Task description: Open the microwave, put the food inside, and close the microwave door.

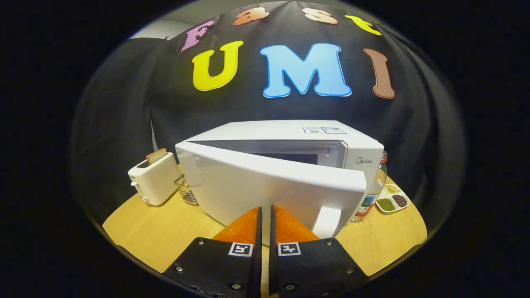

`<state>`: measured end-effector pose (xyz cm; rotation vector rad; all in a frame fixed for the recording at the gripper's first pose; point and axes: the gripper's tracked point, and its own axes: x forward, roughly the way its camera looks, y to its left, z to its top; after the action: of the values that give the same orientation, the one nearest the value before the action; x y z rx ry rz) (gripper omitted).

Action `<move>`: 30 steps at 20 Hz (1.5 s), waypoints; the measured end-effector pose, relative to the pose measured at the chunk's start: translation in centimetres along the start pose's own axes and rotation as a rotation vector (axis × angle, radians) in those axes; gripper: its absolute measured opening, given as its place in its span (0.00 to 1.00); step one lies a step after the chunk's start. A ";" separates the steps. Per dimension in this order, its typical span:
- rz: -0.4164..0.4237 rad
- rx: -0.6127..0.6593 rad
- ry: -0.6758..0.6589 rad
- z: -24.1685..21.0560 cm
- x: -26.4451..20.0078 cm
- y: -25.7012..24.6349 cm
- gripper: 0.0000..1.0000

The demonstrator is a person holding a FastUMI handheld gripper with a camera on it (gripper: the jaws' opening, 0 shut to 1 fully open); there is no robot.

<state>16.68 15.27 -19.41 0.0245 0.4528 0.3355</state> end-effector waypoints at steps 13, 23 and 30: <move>-0.118 0.059 -0.007 2.3 5.8 -4.1 0.08; -0.120 -0.037 -0.066 4.4 2.1 -2.8 0.08; -0.112 -0.055 -0.184 8.1 -6.0 -0.9 0.08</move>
<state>15.38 12.86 -9.68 -0.0239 0.2614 0.2325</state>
